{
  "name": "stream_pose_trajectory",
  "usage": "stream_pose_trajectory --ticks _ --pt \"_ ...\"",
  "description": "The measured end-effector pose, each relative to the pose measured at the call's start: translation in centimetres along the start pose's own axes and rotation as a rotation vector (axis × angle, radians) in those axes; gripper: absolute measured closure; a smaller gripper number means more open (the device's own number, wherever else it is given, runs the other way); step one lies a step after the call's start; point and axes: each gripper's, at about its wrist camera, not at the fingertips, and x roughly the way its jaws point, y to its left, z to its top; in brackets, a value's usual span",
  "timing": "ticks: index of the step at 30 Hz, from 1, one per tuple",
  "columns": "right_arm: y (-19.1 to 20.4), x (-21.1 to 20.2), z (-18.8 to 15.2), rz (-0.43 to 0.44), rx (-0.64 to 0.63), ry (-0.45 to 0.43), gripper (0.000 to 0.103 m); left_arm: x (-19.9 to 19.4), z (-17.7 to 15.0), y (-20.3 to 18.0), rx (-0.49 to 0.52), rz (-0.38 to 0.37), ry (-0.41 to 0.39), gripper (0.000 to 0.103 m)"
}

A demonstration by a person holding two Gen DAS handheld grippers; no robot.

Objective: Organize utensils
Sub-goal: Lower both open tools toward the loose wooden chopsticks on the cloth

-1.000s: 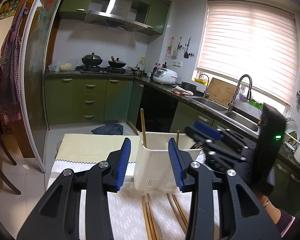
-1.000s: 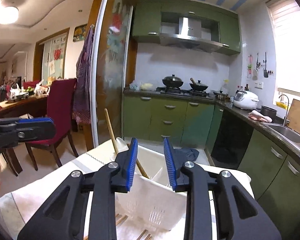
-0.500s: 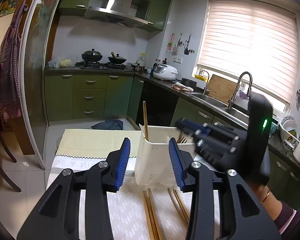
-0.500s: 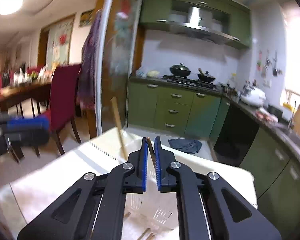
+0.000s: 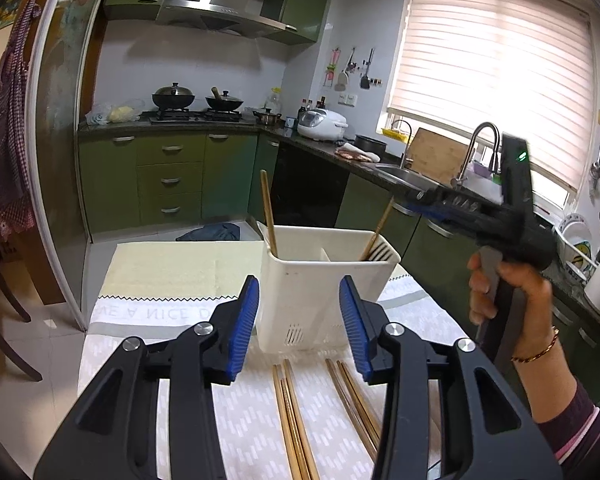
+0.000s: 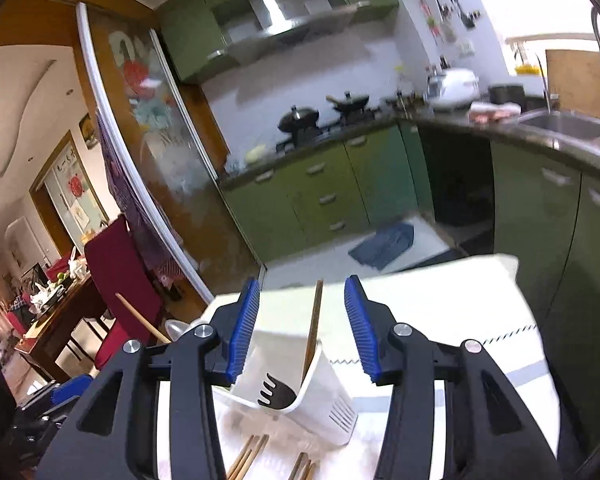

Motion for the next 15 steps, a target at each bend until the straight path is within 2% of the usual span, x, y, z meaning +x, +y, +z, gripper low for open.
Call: stream_pose_trajectory --ticks 4,6,9,10,12,15 --pt "0.4 -3.8 0.7 -0.006 -0.029 -0.074 0.057 0.5 -0.5 0.0 0.002 0.001 0.045 0.063" --pt "1.3 -6.5 0.0 -0.026 -0.067 -0.082 0.057 1.4 -1.0 -0.1 -0.002 0.022 0.116 0.063" --pt "2.2 -9.5 -2.1 -0.043 -0.119 -0.026 0.057 4.2 -2.4 -0.3 0.019 0.076 0.317 0.063" --pt "2.4 -10.4 -2.9 -0.055 -0.129 -0.007 0.057 5.6 -3.3 -0.3 0.023 0.094 0.412 0.062" --pt "2.2 -11.8 -4.6 -0.077 -0.137 0.036 0.057 7.6 -4.7 -0.1 0.027 0.102 0.546 0.062" --pt "1.3 -13.7 -7.8 -0.107 -0.122 0.098 0.057 10.0 -6.8 0.9 -0.022 0.106 0.694 0.062"
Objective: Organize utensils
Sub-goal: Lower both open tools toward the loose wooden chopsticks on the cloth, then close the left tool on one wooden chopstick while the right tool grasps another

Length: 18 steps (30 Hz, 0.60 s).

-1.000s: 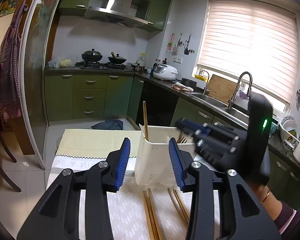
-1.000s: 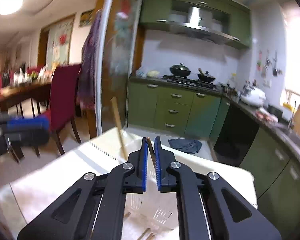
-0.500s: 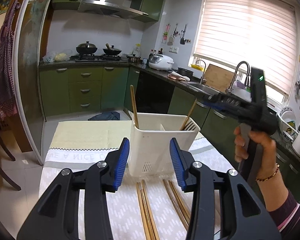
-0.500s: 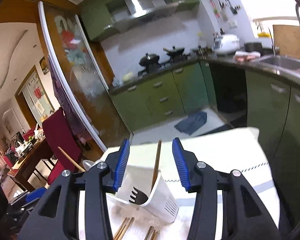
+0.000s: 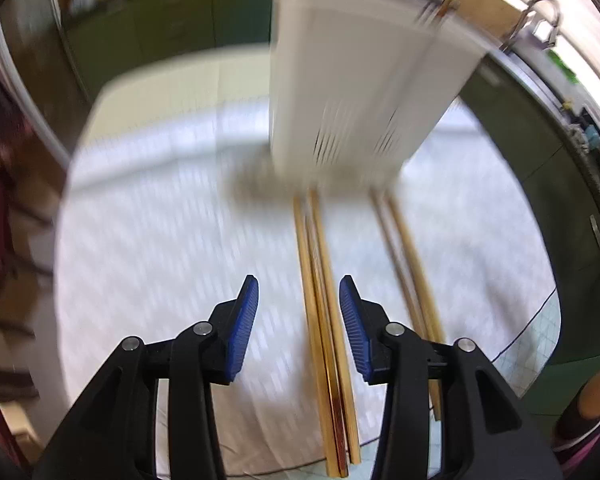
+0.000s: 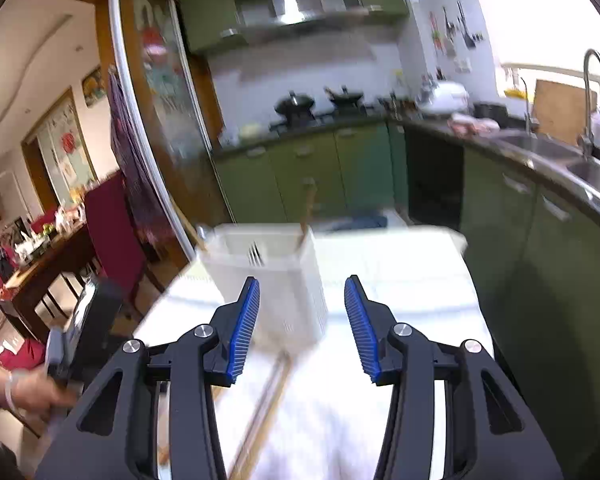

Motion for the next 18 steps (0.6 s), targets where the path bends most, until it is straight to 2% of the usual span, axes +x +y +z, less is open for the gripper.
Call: stream_pose_trajectory --ticks 3,8,13,15,18 --pt "-0.8 -1.0 -2.8 -0.048 0.002 0.047 0.057 2.4 -0.1 0.3 -0.03 -0.004 0.083 0.062" --pt "-2.8 -2.6 -6.2 -0.08 0.045 0.086 0.057 3.9 0.1 0.4 -0.041 0.023 0.104 0.063" --pt "-4.1 -3.4 -8.0 -0.093 0.06 0.108 0.055 4.6 0.4 -0.5 -0.018 0.047 0.111 0.063" --pt "-3.9 -2.9 -8.4 -0.083 0.053 0.135 0.055 4.7 0.7 -0.6 -0.017 0.053 0.116 0.066" --pt "-2.9 -1.3 -8.0 -0.08 0.034 0.179 0.054 4.9 0.9 -0.5 -0.016 0.051 0.129 0.067"
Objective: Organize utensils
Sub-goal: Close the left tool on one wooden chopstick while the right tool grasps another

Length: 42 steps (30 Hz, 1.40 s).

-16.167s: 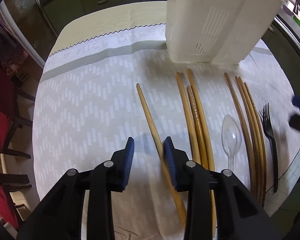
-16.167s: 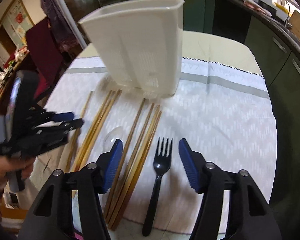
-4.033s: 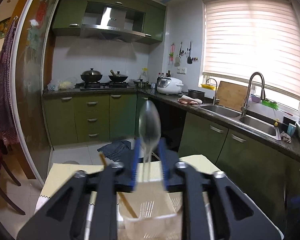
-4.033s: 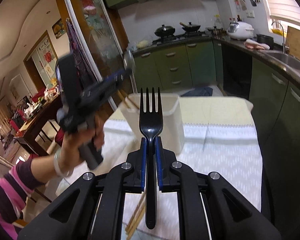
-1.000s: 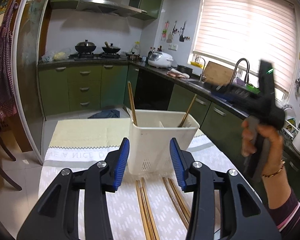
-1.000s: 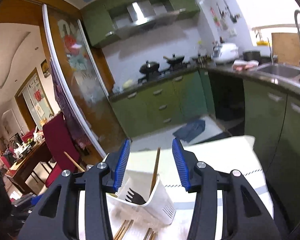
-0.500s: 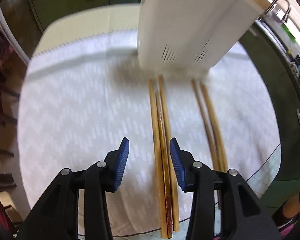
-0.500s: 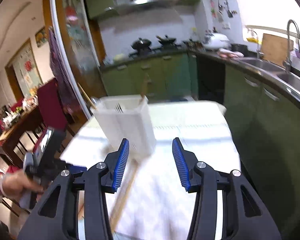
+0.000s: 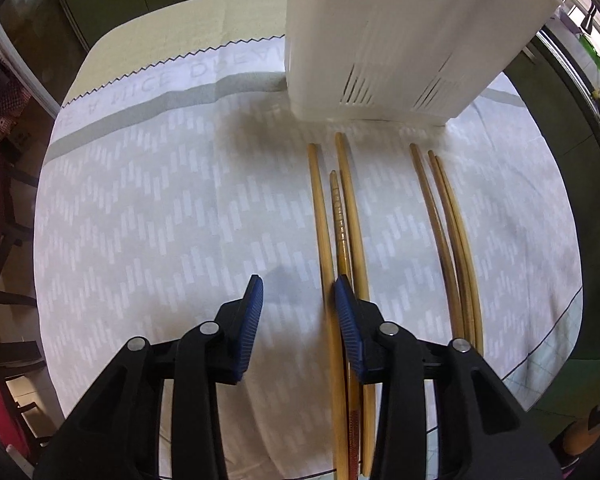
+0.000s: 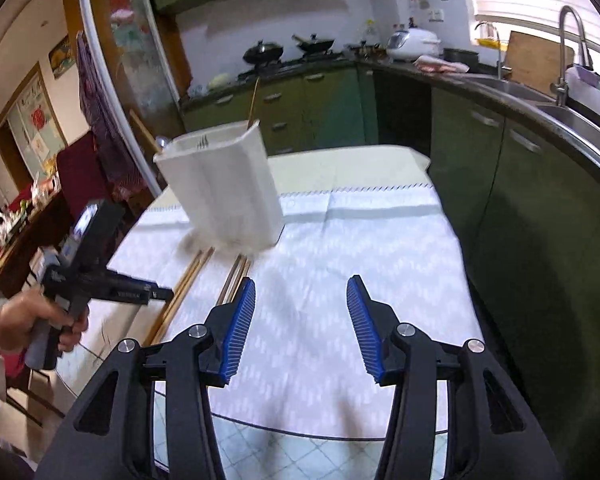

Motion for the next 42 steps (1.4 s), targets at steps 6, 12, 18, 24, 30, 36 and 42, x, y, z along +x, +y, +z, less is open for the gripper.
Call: stream_pose_trajectory --ticks 6,12,18,24,30,36,42 --pt "3.0 4.1 0.3 0.017 -0.078 0.15 0.053 0.4 0.6 -0.7 0.042 0.029 0.015 0.067" --pt "6.7 9.4 0.4 -0.035 -0.173 0.271 0.06 0.5 0.9 -0.3 0.073 0.067 0.018 0.079" --pt "8.5 13.7 -0.7 -0.023 -0.176 0.351 0.072 0.1 0.1 1.2 0.093 0.079 -0.001 0.079" --pt "9.3 15.7 -0.6 -0.049 -0.179 0.386 0.076 -0.1 0.0 1.0 0.131 0.075 -0.03 0.079" --pt "10.3 16.7 -0.3 -0.083 -0.191 0.41 0.08 -0.3 -1.0 1.4 0.126 0.058 -0.013 0.079" --pt "11.5 17.9 0.5 -0.103 -0.212 0.445 0.084 -0.3 -1.1 2.8 0.075 0.022 0.061 0.079" --pt "9.7 17.9 1.1 -0.111 -0.166 0.463 0.089 -0.2 -0.6 3.1 0.067 0.026 0.041 0.079"
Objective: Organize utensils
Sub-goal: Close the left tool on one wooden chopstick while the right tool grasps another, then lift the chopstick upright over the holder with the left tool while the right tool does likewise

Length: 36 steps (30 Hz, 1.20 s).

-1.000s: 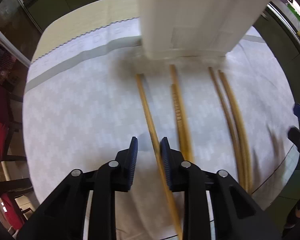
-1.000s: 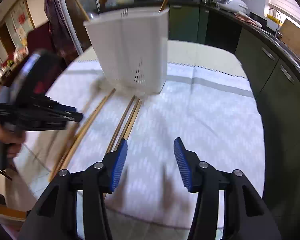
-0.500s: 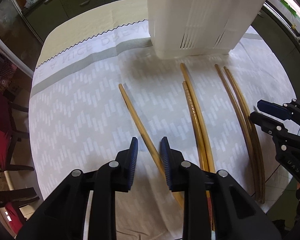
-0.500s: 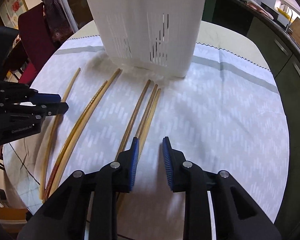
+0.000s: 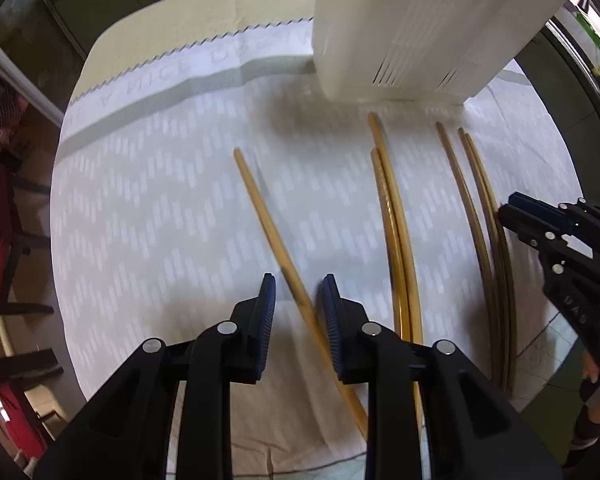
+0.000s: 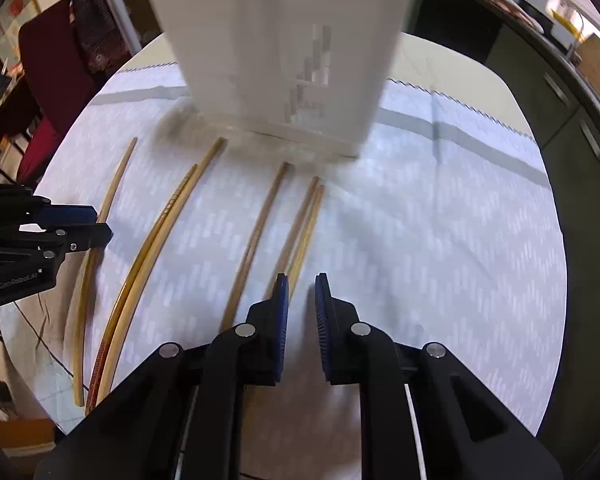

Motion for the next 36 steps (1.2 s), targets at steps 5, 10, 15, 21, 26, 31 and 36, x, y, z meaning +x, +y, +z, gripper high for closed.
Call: stream_pose_trajectory --ticks 5,10,15,21,26,31,36 --pt "0.6 0.4 1.3 0.03 -0.01 0.018 0.089 -0.1 0.7 -0.7 0.023 0.027 -0.009 0.079" --pt "-0.3 0.9 1.1 0.032 -0.014 0.05 0.092 -0.2 0.2 -0.7 0.024 0.023 0.01 0.079" --pt "0.5 1.1 1.3 0.01 -0.037 0.057 0.091 -0.2 0.4 -0.3 0.006 0.027 0.011 0.078" --pt "-0.9 1.4 1.5 0.058 0.007 0.067 0.096 -0.1 1.5 0.5 -0.024 0.025 0.02 0.088" --pt "-2.7 0.0 0.8 0.11 0.041 0.026 0.096 -0.3 1.5 1.1 -0.064 -0.011 0.009 0.096" --pt "-4.0 -3.5 0.1 0.141 0.052 -0.052 0.096 -0.9 1.5 1.3 -0.069 -0.015 -0.018 0.097" --pt "-4.6 -8.1 -1.1 0.168 0.061 -0.156 0.096 -3.5 1.3 1.2 -0.042 -0.011 -0.116 0.097"
